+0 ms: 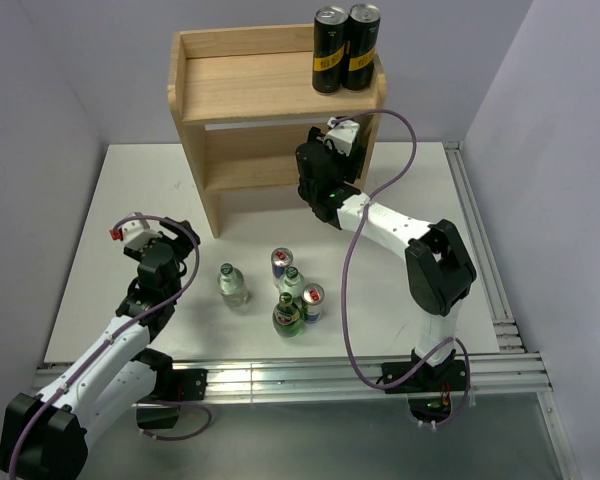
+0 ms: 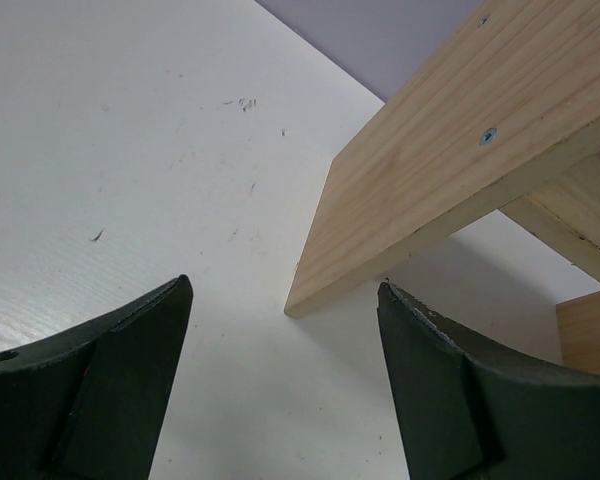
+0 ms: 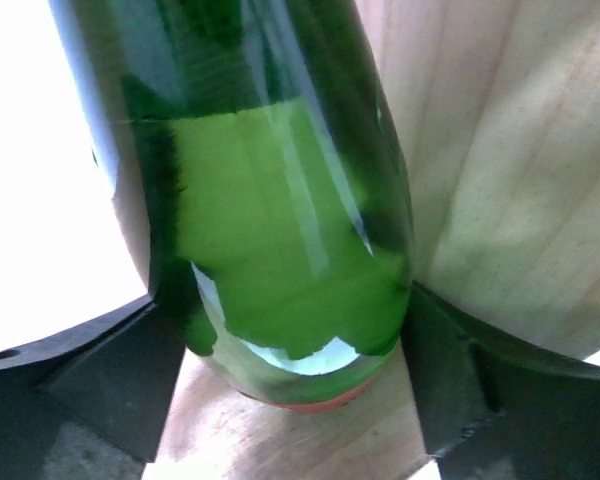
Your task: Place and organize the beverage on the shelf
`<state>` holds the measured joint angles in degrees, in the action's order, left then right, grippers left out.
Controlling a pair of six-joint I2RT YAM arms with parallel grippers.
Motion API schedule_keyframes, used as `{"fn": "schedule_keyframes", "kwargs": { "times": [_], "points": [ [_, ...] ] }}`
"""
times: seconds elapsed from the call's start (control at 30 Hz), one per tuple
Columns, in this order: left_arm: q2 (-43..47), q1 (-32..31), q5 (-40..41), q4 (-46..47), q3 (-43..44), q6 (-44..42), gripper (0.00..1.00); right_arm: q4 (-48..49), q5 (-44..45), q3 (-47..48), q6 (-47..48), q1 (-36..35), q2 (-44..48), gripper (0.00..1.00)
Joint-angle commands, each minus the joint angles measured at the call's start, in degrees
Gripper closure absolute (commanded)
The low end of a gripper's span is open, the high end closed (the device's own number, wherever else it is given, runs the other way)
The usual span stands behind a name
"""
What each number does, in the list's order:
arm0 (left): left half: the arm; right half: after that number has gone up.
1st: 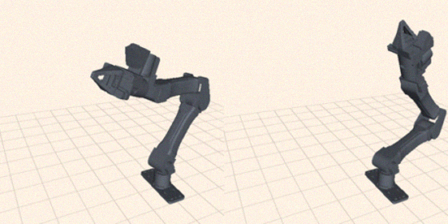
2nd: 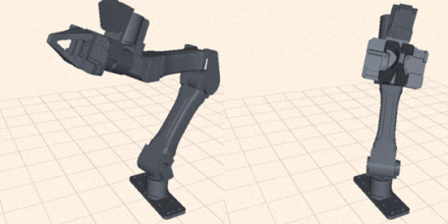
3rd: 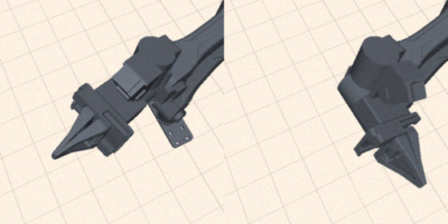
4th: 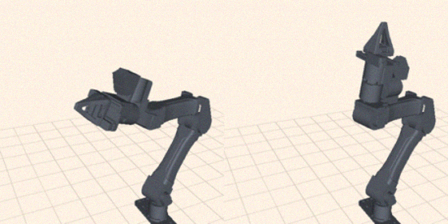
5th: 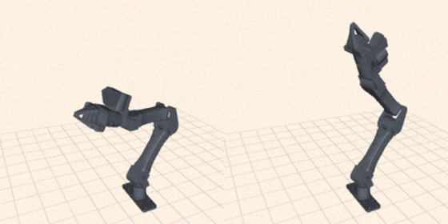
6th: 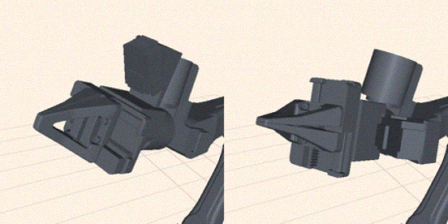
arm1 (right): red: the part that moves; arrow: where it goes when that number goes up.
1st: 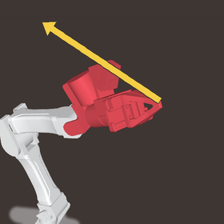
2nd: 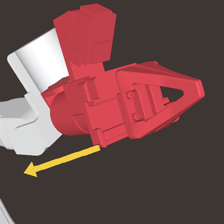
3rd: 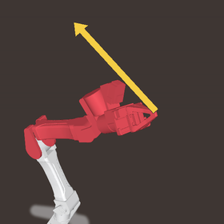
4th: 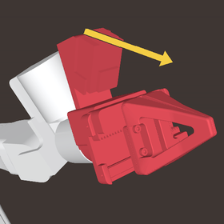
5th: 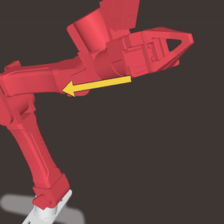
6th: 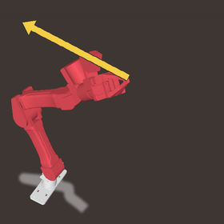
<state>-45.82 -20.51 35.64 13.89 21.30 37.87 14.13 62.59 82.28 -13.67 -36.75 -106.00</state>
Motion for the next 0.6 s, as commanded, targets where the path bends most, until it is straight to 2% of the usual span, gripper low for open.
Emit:
{"fn": "schedule_keyframes", "kwargs": {
  "times": [0.0, 0.13, 0.57],
  "points": [
    [0.9, -0.2, -0.1, 0.7, 2.6, -1.2, 0.19, 1.4, 1.2, 3.0, 0.8, 1.4, -0.4, 0.07],
    [1.3, -0.2, -0.2, 0.6, 2.5, -1.3, 0.18, 0.6, -1.1, 2.4, 0.5, 1.3, 0.0, 0.00],
    [1.6, -0.2, 0.0, 0.3, 2.8, -1.4, 0.18, -10.9, -8.4, -0.9, -4.5, 0.5, 6.0, 0.00]
  ]
}}
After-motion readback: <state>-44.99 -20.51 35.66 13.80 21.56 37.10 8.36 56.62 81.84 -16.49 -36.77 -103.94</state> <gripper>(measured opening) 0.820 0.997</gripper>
